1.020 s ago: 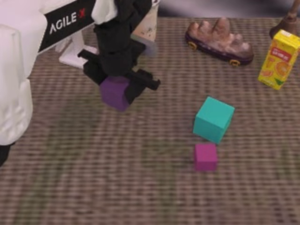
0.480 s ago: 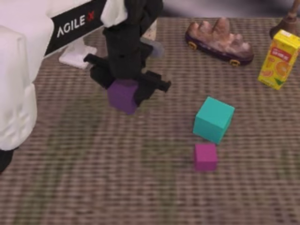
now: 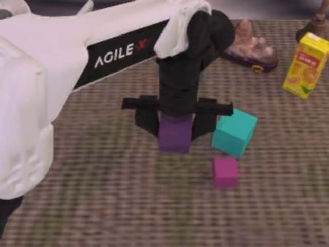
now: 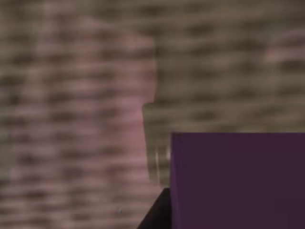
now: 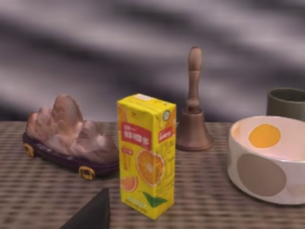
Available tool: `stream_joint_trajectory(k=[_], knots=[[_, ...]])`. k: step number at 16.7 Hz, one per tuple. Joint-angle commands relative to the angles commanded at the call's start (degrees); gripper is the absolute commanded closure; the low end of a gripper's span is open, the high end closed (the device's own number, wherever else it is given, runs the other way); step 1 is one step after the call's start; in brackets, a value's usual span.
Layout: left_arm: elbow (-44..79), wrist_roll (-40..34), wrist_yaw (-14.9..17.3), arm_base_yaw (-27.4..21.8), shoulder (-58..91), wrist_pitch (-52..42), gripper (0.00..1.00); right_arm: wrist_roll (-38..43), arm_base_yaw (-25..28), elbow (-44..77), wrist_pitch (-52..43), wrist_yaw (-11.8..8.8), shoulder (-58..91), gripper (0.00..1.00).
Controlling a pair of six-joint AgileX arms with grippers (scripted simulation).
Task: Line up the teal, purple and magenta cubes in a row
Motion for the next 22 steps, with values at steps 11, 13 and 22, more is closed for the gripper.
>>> stream_joint_trajectory(k=[11,13,22], knots=[[-2.92,-11.45,-0.27,-4.57,-2.98,0.90,1.00,0.00,0.00,0.00,0.00,0.00,0.00,0.00],[-4.67,-11.42,-0.25,-4.58,-2.63,2.98,1.00,0.00,0.00,0.00,0.00,0.00,0.00,0.00],[-14.29,-11.46,-0.27,-4.74,-0.30,15.05,1.00,0.00,0.00,0.00,0.00,0.00,0.00,0.00]])
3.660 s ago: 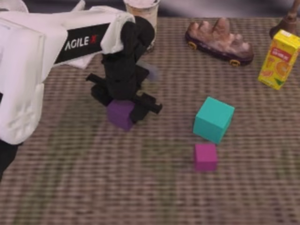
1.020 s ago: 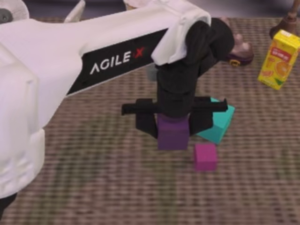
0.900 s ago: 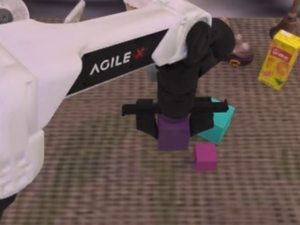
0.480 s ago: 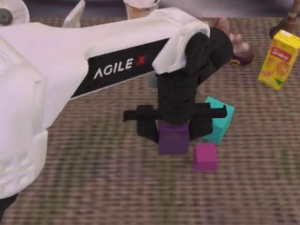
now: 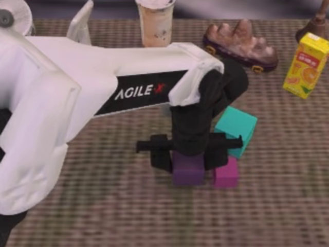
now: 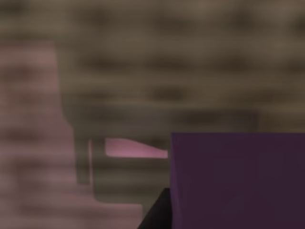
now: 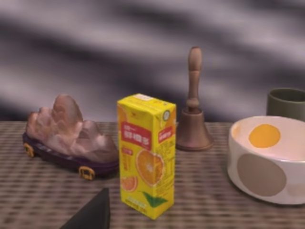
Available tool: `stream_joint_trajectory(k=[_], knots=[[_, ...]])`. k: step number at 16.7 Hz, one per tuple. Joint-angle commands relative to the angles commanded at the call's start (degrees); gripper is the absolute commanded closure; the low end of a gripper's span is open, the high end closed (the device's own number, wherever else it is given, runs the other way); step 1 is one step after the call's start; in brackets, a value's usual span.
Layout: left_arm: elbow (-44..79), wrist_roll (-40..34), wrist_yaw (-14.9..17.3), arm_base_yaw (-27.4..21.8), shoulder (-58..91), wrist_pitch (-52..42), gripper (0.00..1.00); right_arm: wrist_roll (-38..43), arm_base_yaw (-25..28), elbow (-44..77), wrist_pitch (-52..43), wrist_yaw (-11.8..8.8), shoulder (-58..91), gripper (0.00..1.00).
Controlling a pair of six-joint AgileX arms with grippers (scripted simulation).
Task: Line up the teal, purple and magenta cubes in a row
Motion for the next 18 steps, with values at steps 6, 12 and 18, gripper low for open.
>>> stream_joint_trajectory(k=[6,12,18], knots=[[0.00,0.00,0.00,0.00,0.00,0.00,0.70,0.00,0.00,0.00,0.00,0.00,0.00,0.00],[0.00,0.00,0.00,0.00,0.00,0.00,0.25,0.00,0.00,0.00,0.00,0.00,0.00,0.00],[0.00,0.00,0.00,0.00,0.00,0.00,0.00,0.00,0.00,0.00,0.00,0.00,0.00,0.00]])
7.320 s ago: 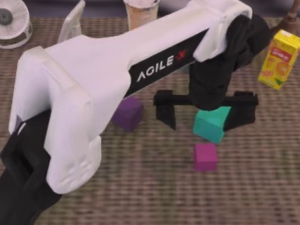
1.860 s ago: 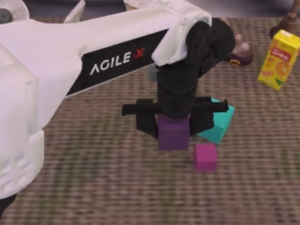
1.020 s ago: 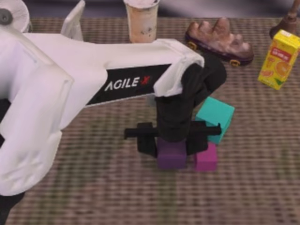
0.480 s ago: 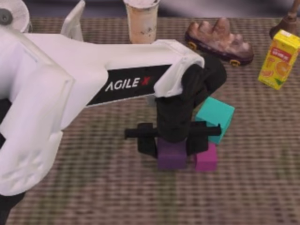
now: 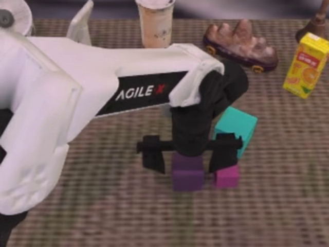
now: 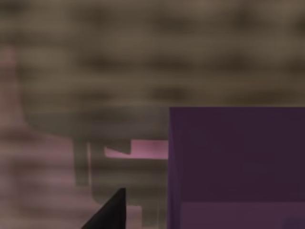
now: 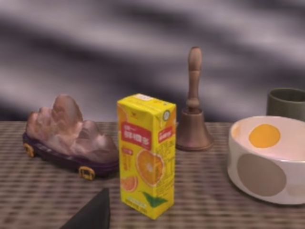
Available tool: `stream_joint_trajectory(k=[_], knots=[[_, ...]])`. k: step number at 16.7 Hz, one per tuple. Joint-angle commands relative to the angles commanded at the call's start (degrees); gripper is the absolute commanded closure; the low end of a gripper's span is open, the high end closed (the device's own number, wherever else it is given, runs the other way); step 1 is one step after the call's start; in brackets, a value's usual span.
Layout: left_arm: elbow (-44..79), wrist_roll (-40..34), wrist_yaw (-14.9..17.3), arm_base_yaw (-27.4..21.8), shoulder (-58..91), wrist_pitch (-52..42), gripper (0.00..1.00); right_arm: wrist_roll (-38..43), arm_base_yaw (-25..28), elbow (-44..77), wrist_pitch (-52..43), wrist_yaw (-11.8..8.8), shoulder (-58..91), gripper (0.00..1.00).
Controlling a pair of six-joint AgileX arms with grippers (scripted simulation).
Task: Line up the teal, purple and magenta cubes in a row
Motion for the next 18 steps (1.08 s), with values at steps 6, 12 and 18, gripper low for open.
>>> stream_joint_trajectory(k=[6,12,18], knots=[[0.01,0.00,0.00,0.06,-0.03,-0.01,0.00,0.00,0.00,0.00,0.00,0.00,0.00,0.00],[6.76,-0.17,0.02,0.49,-1.80,-8.99,0.00,0.00,0.00,0.00,0.00,0.00,0.00,0.00],[10.83,-0.25,-0.03,1.00,-3.31,-14.12,0.00,0.00,0.00,0.00,0.00,0.00,0.00,0.00]])
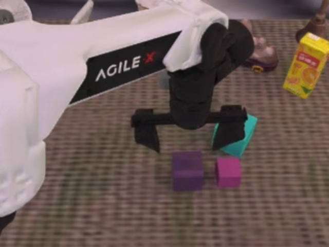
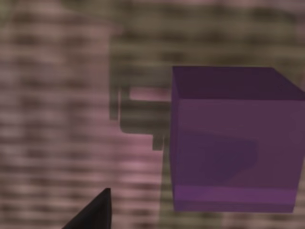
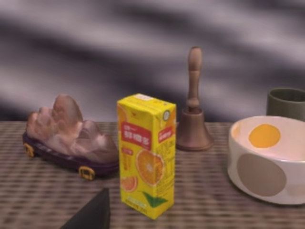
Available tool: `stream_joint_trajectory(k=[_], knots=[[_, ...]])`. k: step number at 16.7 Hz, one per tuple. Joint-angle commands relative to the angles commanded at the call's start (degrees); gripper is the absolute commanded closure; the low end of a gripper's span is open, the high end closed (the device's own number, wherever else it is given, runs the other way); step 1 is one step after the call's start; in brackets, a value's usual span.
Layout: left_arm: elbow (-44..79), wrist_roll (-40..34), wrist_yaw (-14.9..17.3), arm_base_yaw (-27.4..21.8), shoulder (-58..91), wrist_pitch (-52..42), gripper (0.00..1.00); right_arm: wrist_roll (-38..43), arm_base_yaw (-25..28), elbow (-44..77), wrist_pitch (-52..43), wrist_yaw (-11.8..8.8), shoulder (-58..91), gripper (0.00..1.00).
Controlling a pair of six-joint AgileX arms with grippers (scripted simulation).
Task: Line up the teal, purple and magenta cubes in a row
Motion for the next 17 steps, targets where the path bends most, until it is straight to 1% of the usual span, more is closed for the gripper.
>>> stream_joint_trajectory(k=[3,7,9,12,17], knots=[[-0.60,0.12,-0.01,-0.03,-0.35,0.51,0.00,-0.16,0.18,0.53,-0.37,-0.03,0.52,0.00],[-7.88,2.20,-0.20,3.77,-8.42,5.52,0.00,-2.48,2.44,8.25,-5.70,-0.15,8.20,0.00],[-14.49,4.30,-0.34,6.92,-15.56,9.62,0.00,-4.49,4.22,15.33,-10.37,-0.14,15.39,0.00],[-27.29,8.74,-0.52,12.66,-28.79,17.07,0.00,-8.27,7.42,28.57,-19.15,-0.03,30.07,0.00],[-52.86,18.76,-0.64,23.59,-54.97,31.48,0.00,-15.70,13.65,53.95,-36.71,0.23,62.05,0.00]])
